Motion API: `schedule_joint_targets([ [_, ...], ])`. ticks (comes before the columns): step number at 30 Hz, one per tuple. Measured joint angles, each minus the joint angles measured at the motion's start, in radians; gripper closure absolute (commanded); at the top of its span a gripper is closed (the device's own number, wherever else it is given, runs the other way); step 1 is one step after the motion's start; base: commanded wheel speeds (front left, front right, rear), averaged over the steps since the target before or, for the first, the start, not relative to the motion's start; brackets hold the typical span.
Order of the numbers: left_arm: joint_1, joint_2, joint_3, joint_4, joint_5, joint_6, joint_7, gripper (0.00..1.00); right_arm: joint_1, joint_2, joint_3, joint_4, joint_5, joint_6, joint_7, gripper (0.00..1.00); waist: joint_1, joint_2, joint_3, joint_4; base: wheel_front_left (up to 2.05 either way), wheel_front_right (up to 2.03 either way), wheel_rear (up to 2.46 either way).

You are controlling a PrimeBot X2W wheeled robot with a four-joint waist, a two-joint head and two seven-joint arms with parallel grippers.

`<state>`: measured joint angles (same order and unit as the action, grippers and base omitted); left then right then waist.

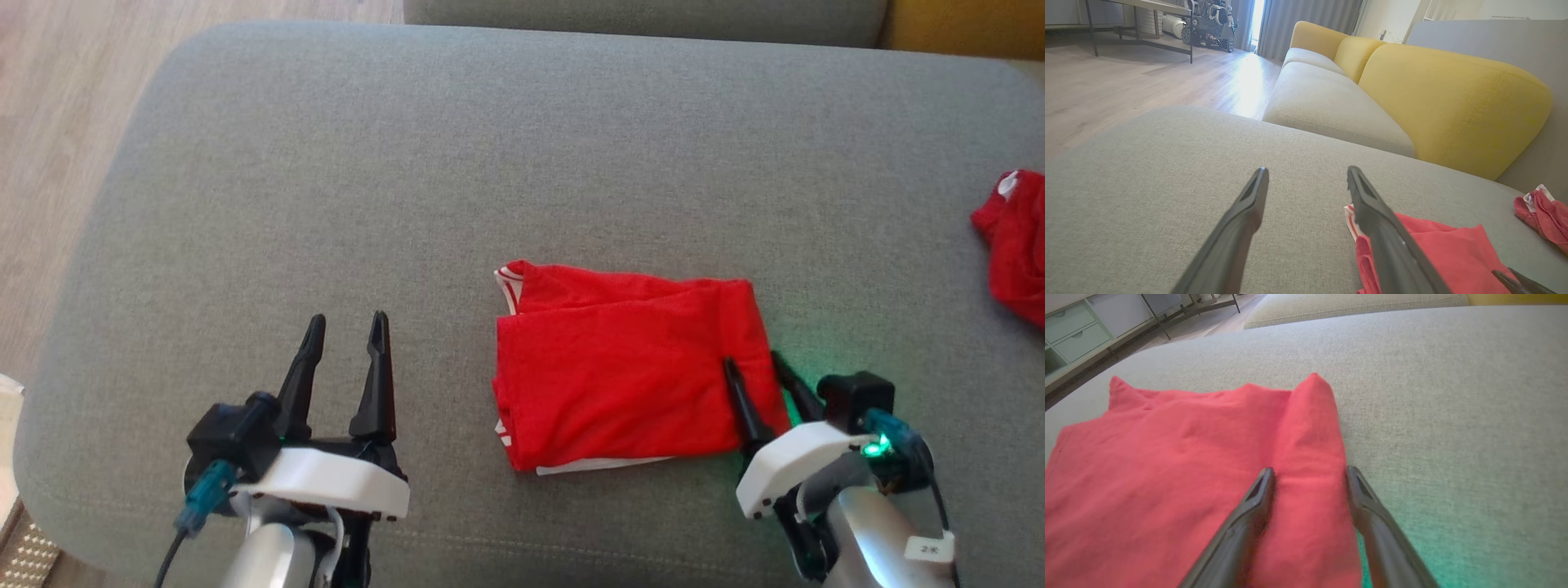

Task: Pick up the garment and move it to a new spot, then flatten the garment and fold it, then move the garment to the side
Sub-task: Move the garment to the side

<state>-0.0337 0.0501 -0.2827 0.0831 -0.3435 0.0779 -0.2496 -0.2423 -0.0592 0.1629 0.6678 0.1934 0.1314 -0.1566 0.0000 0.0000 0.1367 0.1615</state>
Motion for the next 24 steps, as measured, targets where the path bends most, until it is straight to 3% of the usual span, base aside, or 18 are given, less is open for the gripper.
schedule_joint_targets([
  [1, -0.001, 0.000, 0.001, 0.004, 0.000, 0.000, 0.000, 0.00, -0.002, 0.000, 0.006, 0.020, 0.000, 0.000, 0.000, 1.00, 0.0000, 0.0000, -0.004, 0.000, 0.00, 0.00, 0.00],
  [12, 0.001, 0.000, 0.003, 0.007, 0.008, -0.001, 0.000, 0.00, -0.022, -0.031, 0.031, 0.046, -0.033, 0.000, -0.048, 1.00, 0.0000, 0.0000, -0.041, -0.031, 0.00, 0.00, 0.00],
  [24, 0.003, 0.000, 0.001, 0.000, 0.010, -0.009, 0.000, 0.00, -0.108, -0.182, 0.087, -0.089, -0.089, 0.000, -0.057, 1.00, 0.0000, 0.0000, -0.044, -0.098, 0.00, 0.00, 0.00],
])
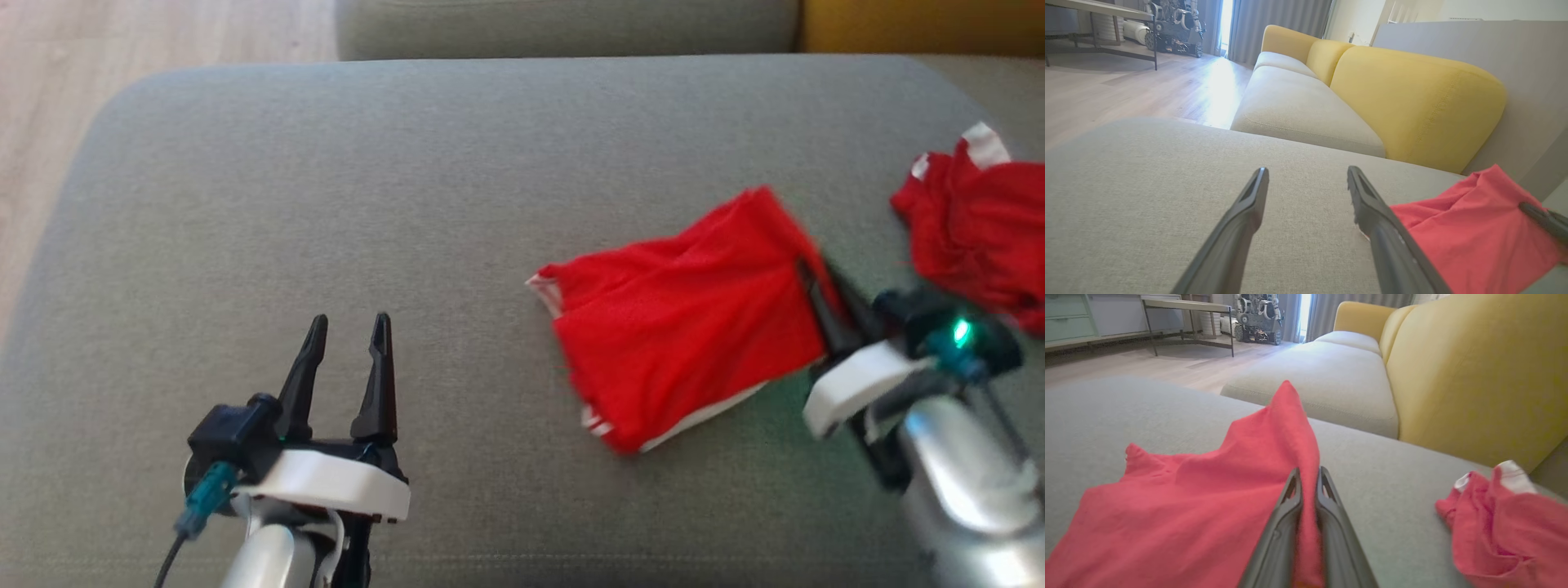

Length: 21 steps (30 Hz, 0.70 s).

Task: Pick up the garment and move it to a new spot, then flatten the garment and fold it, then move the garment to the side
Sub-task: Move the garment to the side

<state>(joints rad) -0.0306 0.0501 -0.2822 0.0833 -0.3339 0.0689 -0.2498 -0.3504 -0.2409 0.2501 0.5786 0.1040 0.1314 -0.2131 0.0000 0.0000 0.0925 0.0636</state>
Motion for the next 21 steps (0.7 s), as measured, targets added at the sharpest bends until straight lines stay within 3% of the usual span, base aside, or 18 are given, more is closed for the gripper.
schedule_joint_targets([
  [12, -0.129, -0.001, -0.026, -0.047, 0.017, -0.005, -0.004, 0.00, -0.255, -0.199, 0.052, -0.051, 0.083, 0.000, 0.123, 1.00, 0.0000, 0.0000, 0.107, -0.083, 0.00, 0.00, 0.00],
  [21, -0.213, -0.003, -0.037, -0.045, 0.034, -0.012, -0.006, 0.00, -0.457, -0.288, 0.034, 0.111, 0.107, 0.000, 0.161, 1.00, 0.0001, 0.0000, 0.217, -0.138, 0.00, 0.00, 0.00],
])
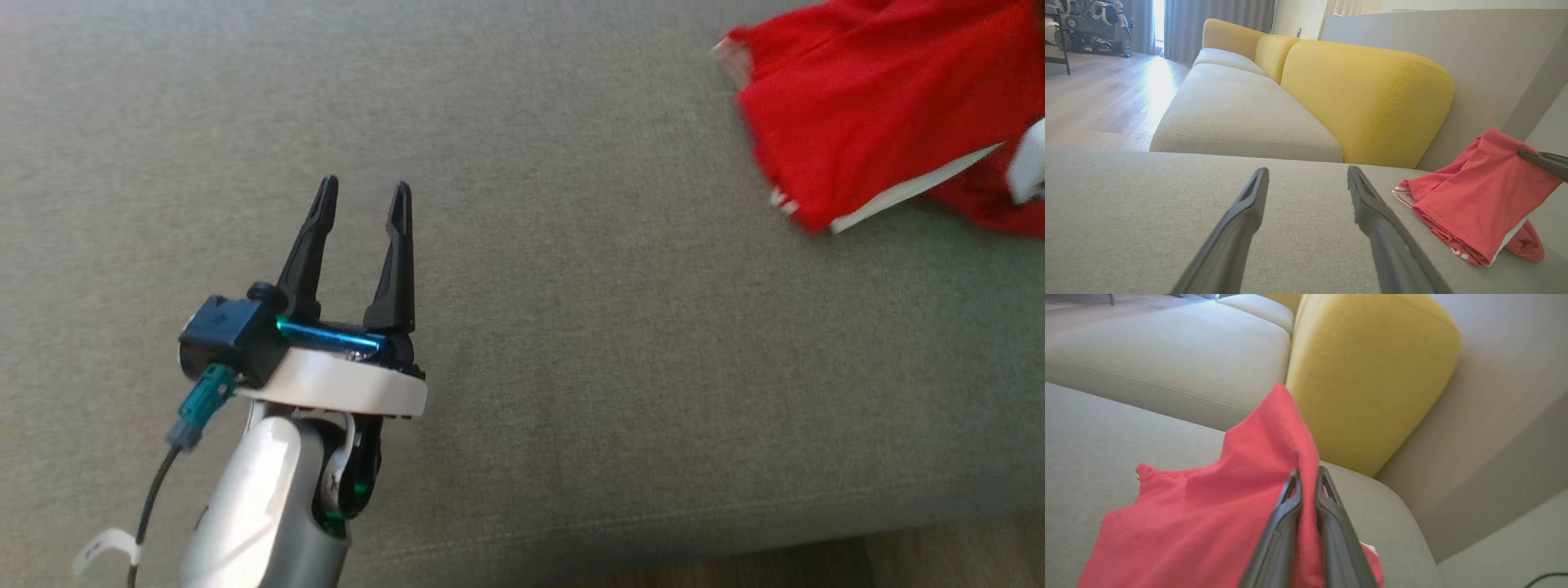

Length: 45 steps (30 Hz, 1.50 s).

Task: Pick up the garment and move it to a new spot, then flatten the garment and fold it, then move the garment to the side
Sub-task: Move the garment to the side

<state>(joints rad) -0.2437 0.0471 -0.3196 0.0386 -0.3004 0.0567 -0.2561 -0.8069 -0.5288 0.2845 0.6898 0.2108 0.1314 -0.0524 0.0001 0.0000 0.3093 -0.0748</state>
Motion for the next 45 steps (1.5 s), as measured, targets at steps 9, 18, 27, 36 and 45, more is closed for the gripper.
schedule_joint_targets([
  [9, -0.035, 0.000, -0.028, 0.010, -0.002, -0.005, 0.000, 0.00, -0.047, -0.014, -0.183, 0.191, -0.091, 0.000, 0.028, 1.00, -0.0001, 0.0000, 0.048, -0.031, 0.00, 0.00, 0.00],
  [18, -0.048, -0.001, -0.031, 0.014, 0.000, -0.006, 0.000, 0.00, -0.088, 0.022, -0.289, 0.278, -0.171, 0.000, 0.042, 1.00, -0.0001, 0.0000, 0.068, -0.052, 0.00, 0.00, 0.00],
  [27, -0.049, 0.000, -0.044, 0.023, 0.000, -0.015, 0.000, 0.00, -0.091, 0.045, -0.321, 0.329, -0.191, 0.000, 0.066, 0.00, 0.0002, 0.0000, 0.091, -0.053, 0.00, 0.00, 0.00],
  [36, -0.047, 0.000, -0.051, 0.028, -0.019, -0.021, 0.000, 0.00, -0.089, 0.072, -0.320, 0.298, -0.221, 0.000, 0.021, 0.00, -0.0002, 0.0000, 0.024, -0.031, 0.00, 0.00, 0.00],
  [45, 0.024, 0.000, -0.022, 0.018, -0.025, 0.007, 0.000, 0.00, -0.003, 0.157, -0.208, 0.114, -0.181, 0.000, -0.027, 0.00, -0.0002, 0.0000, -0.101, 0.024, 0.00, 0.00, 0.00],
])
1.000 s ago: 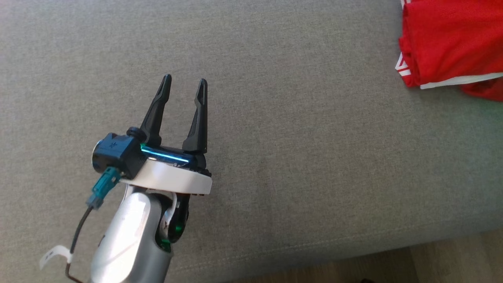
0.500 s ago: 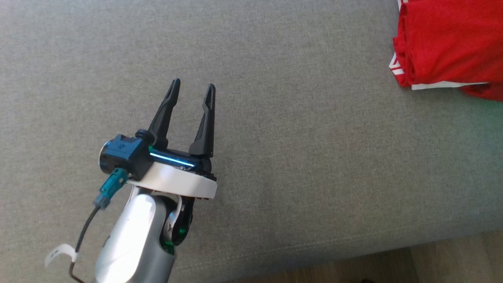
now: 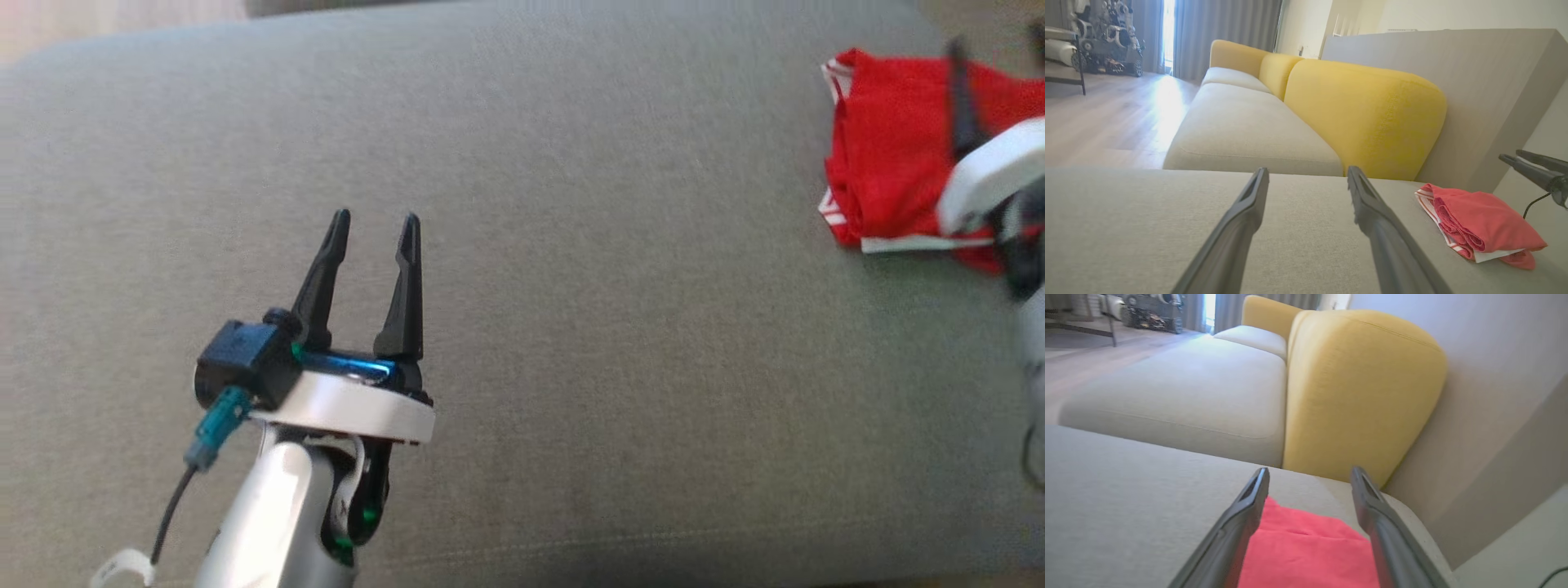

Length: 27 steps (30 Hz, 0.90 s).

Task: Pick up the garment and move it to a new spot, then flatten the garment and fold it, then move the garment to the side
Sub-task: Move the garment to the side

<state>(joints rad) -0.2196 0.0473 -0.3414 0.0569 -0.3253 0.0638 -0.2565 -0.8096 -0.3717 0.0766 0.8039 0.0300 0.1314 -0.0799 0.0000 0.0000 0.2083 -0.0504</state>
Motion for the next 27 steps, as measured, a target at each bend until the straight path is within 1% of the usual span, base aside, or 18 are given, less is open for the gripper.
schedule_joint_targets([
  [1, 0.011, 0.000, 0.001, -0.003, 0.012, 0.004, 0.000, 0.00, 0.027, 0.008, 0.026, -0.027, 0.009, 0.000, -0.001, 0.00, 0.0000, 0.0000, -0.013, 0.008, 0.00, 0.00, 0.00],
  [2, 0.026, 0.000, 0.002, -0.013, 0.014, 0.013, 0.000, 0.00, 0.085, 0.020, 0.066, -0.078, 0.037, 0.000, -0.003, 0.00, 0.0000, 0.0000, -0.039, 0.026, 0.00, 0.00, 0.00],
  [5, 0.039, 0.000, 0.021, -0.026, 0.014, 0.025, 0.000, 0.00, 0.167, 0.021, 0.105, -0.169, 0.080, 0.000, -0.008, 0.00, 0.0000, 0.0000, -0.072, 0.055, 0.00, 0.00, 0.00],
  [8, 0.057, 0.000, 0.037, -0.035, 0.008, 0.029, 0.000, 0.00, 0.240, 0.025, 0.120, -0.261, 0.108, 0.000, -0.018, 0.00, 0.0000, 0.0000, -0.104, 0.080, 0.00, 0.00, 0.00],
  [12, 0.102, 0.000, 0.037, -0.035, 0.004, 0.033, 0.000, 0.00, 0.361, 0.055, 0.105, -0.362, 0.128, 0.000, -0.039, 0.00, 0.0000, 0.0000, -0.141, 0.107, 0.00, 0.00, 0.00],
  [14, 0.124, 0.000, 0.037, -0.035, 0.001, 0.033, 0.000, 0.00, 0.431, 0.086, 0.075, -0.401, 0.140, 0.000, -0.053, 0.00, 0.0000, 0.0000, -0.157, 0.119, 0.00, 0.00, 0.00],
  [16, 0.141, 0.001, 0.040, -0.035, -0.011, 0.043, 0.000, 0.00, 0.499, 0.121, 0.060, -0.429, 0.162, 0.000, -0.070, 0.00, 0.0000, 0.0000, -0.171, 0.127, 0.00, 0.00, 0.00],
  [18, 0.154, 0.001, 0.046, -0.036, -0.015, 0.043, 0.000, 0.00, 0.556, 0.150, 0.040, -0.442, 0.156, 0.000, -0.081, 0.00, -0.0001, 0.0000, -0.178, 0.132, 0.00, 0.00, 0.00],
  [21, 0.165, 0.001, 0.052, -0.035, -0.016, 0.051, 0.000, 0.00, 0.618, 0.173, 0.008, -0.450, 0.130, 0.000, -0.104, 0.00, 0.0000, 0.0000, -0.181, 0.135, 0.00, 0.00, 0.00],
  [27, 0.200, 0.002, 0.070, -0.029, 0.002, 0.051, 0.000, 0.00, 0.674, 0.237, -0.032, -0.484, 0.080, 0.000, -0.133, 0.00, 0.0000, 0.0000, -0.181, 0.125, 0.00, 0.00, 0.00],
])
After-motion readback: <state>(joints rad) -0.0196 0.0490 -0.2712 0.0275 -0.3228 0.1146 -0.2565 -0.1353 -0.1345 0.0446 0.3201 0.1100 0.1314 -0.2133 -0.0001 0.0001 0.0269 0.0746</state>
